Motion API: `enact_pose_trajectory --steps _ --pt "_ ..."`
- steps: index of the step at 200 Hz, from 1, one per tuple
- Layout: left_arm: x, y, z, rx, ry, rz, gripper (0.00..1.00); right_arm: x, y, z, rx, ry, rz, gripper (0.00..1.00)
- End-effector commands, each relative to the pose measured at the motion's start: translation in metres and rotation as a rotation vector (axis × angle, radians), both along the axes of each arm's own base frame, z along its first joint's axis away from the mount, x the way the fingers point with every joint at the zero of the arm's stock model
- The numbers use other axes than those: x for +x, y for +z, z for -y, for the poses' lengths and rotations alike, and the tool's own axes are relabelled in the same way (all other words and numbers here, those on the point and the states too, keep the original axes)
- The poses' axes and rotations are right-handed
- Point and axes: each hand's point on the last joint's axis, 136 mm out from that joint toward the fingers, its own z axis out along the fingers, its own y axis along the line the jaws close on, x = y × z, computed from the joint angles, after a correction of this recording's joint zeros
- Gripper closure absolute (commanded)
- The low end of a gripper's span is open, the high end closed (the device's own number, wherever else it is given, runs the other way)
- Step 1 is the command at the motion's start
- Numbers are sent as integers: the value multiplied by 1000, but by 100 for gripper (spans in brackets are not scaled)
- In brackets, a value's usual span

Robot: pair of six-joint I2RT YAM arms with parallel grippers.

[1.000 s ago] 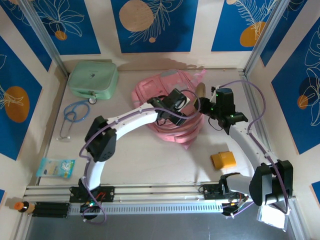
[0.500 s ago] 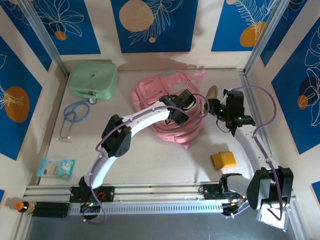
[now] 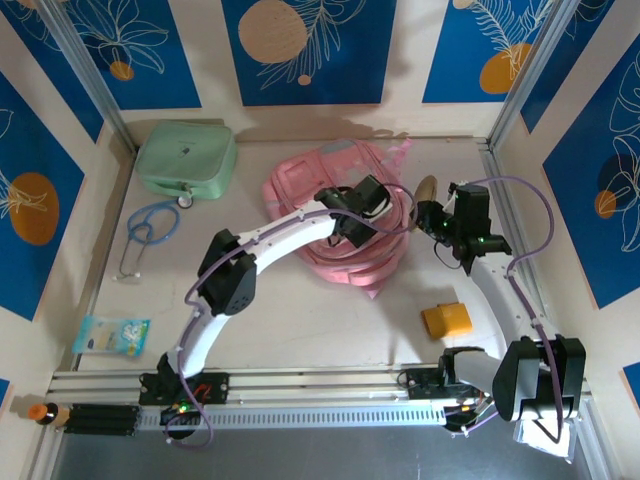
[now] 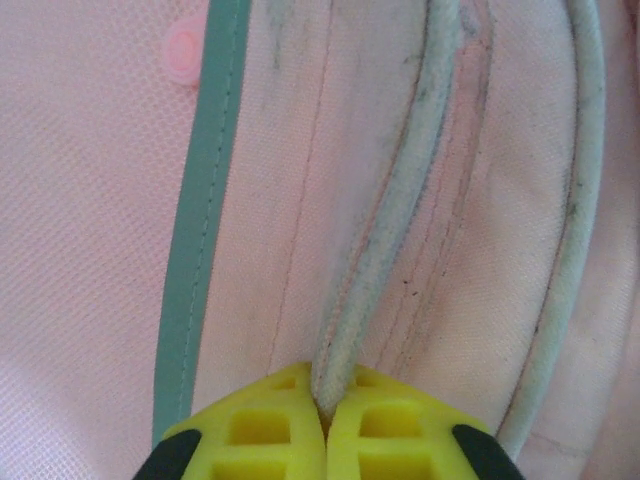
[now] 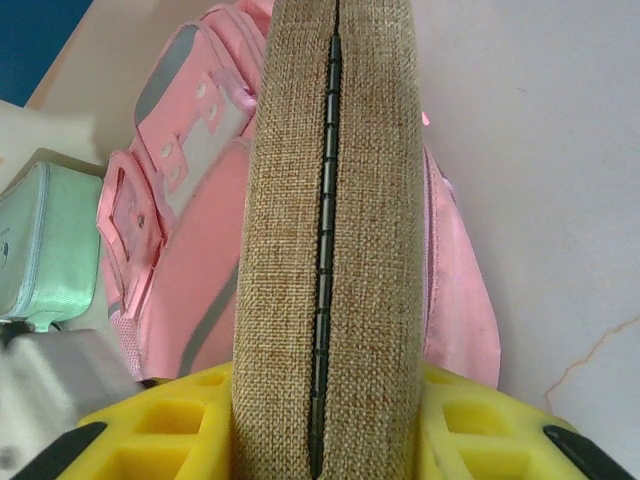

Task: Pack the student bag
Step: Open the student bag at the top-center of the table, then place the glasses case in the student bag.

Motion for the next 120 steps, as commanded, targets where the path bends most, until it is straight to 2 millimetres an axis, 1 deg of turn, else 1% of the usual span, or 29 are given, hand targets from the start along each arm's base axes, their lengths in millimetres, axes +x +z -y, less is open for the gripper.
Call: enact_pose_trajectory --steps 1,29,49,67,86,103,120 --pt "12 60 -14 -141 52 52 99 0 15 -4 30 35 59 75" --pt "19 97 -28 -241 94 105 100 -3 15 -15 64 100 65 74" --pt "22 129 -35 -335 124 144 100 -6 13 -36 118 192 52 74" --pt "12 162 -22 -445 65 138 100 -9 6 -57 164 258 15 74" --pt "10 194 -22 -509 62 173 100 -11 -2 -76 218 299 -30 74" --pt "7 211 -20 -567 49 189 100 -11 -8 -90 274 320 -61 74" --pt "1 222 -14 -616 23 179 100 -9 -10 -105 315 350 -93 74"
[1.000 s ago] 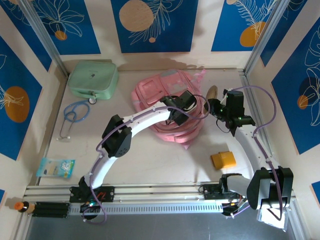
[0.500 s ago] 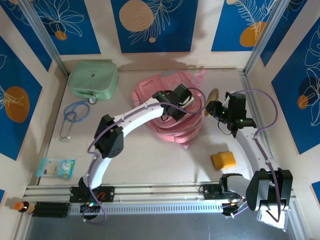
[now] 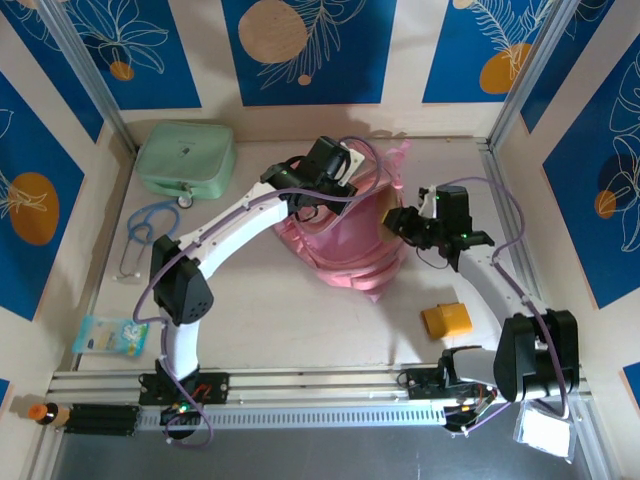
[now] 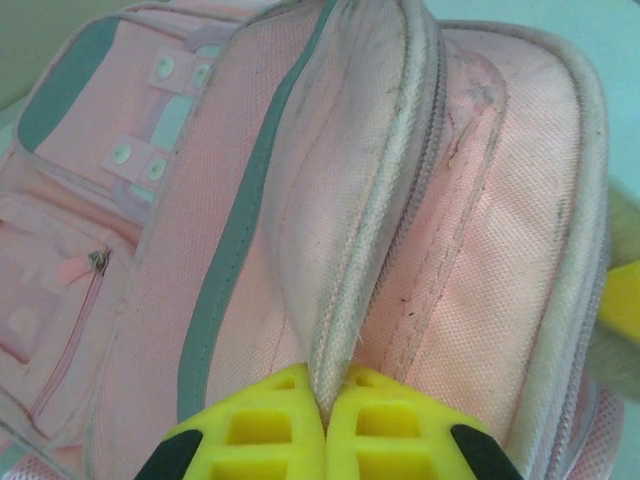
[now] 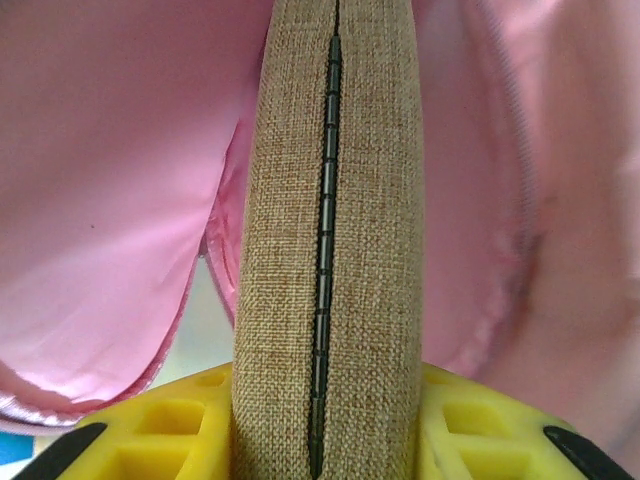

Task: Pack the student bag
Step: Place the glasses case in the student bag.

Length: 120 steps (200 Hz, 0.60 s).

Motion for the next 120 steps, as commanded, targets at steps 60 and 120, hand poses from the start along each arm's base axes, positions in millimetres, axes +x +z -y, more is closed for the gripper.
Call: enact_pose_trajectory --steps 60,120 --pt "-12 120 15 -314 -35 168 100 32 -15 -72 199 132 -123 75" --pt "-7 115 8 -313 20 135 100 35 -35 -124 300 240 -230 77"
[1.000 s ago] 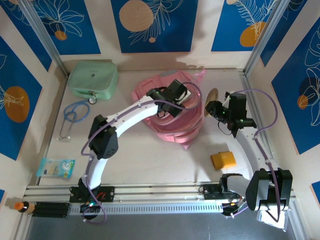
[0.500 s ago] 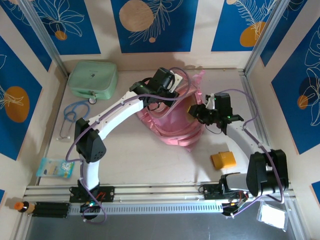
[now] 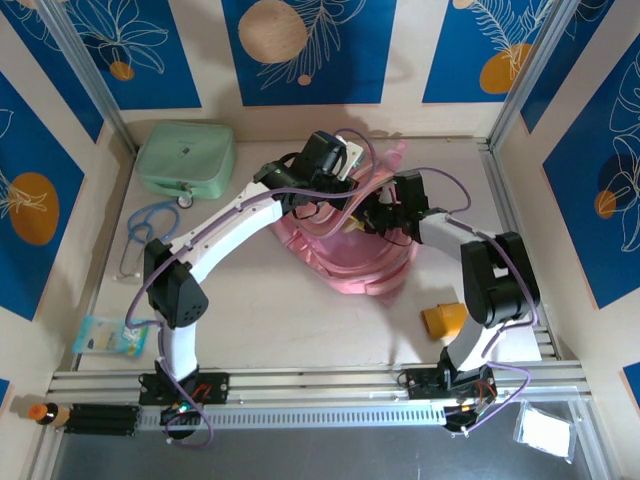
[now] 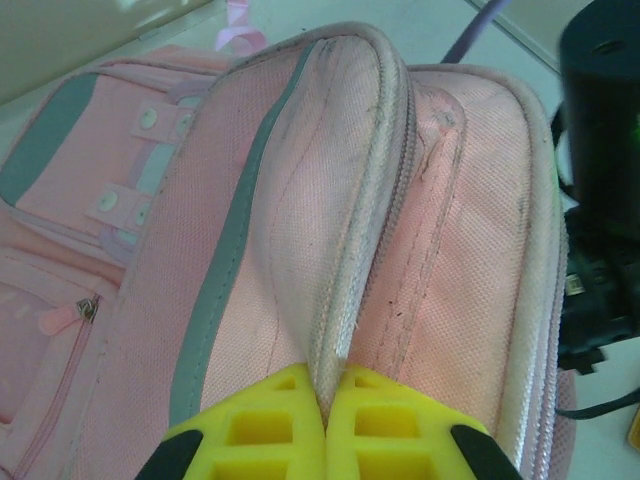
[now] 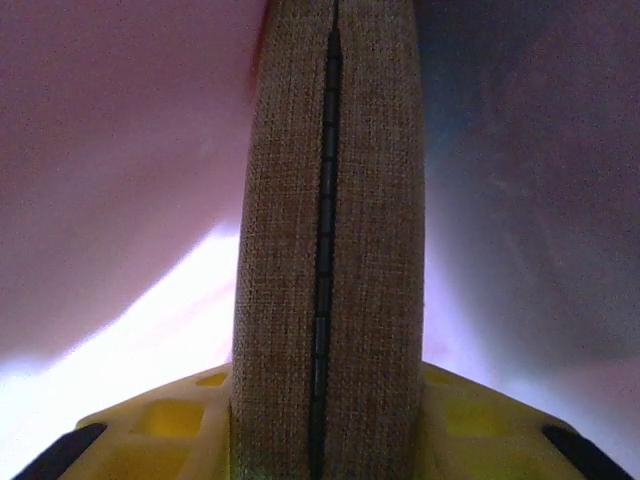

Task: Pack the student bag
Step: Place the glasses case in the student bag.

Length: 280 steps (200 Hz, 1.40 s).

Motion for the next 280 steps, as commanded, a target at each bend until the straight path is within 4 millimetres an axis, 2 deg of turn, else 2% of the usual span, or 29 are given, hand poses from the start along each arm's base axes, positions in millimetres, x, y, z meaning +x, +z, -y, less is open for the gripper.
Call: enact_pose_trajectory --steps 1,22,38,58,75,95,111,126,137,154,187,217,240,280 --pt "-1 91 1 -198 18 155 100 -16 0 -29 74 70 -66 77" --pt "4 88 -2 -202 40 143 100 -30 -7 -48 76 93 -68 78" --pt "5 87 -2 -208 42 137 100 -31 -11 -58 79 124 -77 78" --pt "6 88 -5 -213 47 130 100 -22 -20 -57 75 105 -95 78" --pt "6 87 -7 -211 56 125 100 -3 -28 -46 42 37 -100 76" --pt "7 85 -10 -212 66 121 100 13 -23 -36 45 -21 -108 63" --pt "9 83 -13 -212 76 112 100 14 -13 -33 46 -38 -98 51" --pt "11 81 -15 -213 82 106 100 3 -7 -26 26 -58 -109 40" --pt "12 79 -15 -217 84 101 100 -8 -11 -18 3 -87 -142 34" --pt "15 77 -14 -226 84 91 100 -27 -19 -3 -33 -128 -189 31" --pt "17 73 -10 -239 71 76 100 -55 -22 12 -88 -157 -219 32" --pt "18 73 -9 -247 65 72 100 -70 -24 13 -145 -151 -211 43" --pt "18 73 -8 -249 64 66 100 -72 -29 5 -171 -140 -213 50" --pt "16 71 -9 -246 64 58 100 -63 -44 -5 -218 -140 -226 57"
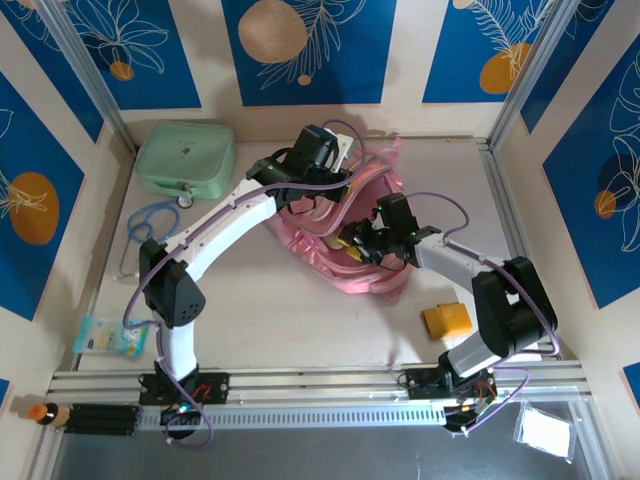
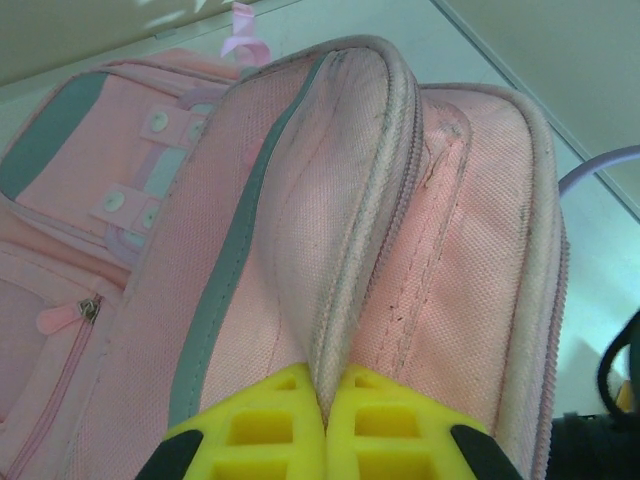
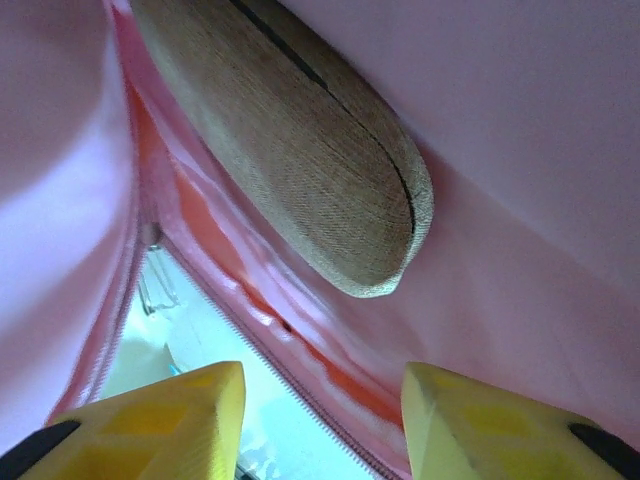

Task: Pack the student bag
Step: Place the glasses case in the student bag.

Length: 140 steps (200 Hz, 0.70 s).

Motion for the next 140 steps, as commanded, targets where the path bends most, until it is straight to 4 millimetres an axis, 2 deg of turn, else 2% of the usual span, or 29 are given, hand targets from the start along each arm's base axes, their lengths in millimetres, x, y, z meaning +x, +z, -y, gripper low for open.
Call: enact_pose_trajectory --steps 1,38,69,94,114,140 --pt "3 61 4 -150 -7 113 100 6 -12 -2 -56 -8 -20 57" --pt "3 59 3 -149 -5 107 100 31 -19 -11 -89 1 33 62" --pt "3 59 2 -149 1 101 100 63 -9 -26 -28 -9 144 74" --pt "4 58 1 -154 10 93 100 81 -7 -42 41 -15 161 84" --pt "5 55 0 -154 17 82 100 88 -7 -53 85 -9 166 90" --pt "7 52 -1 -155 22 73 100 83 0 -50 118 -10 183 88"
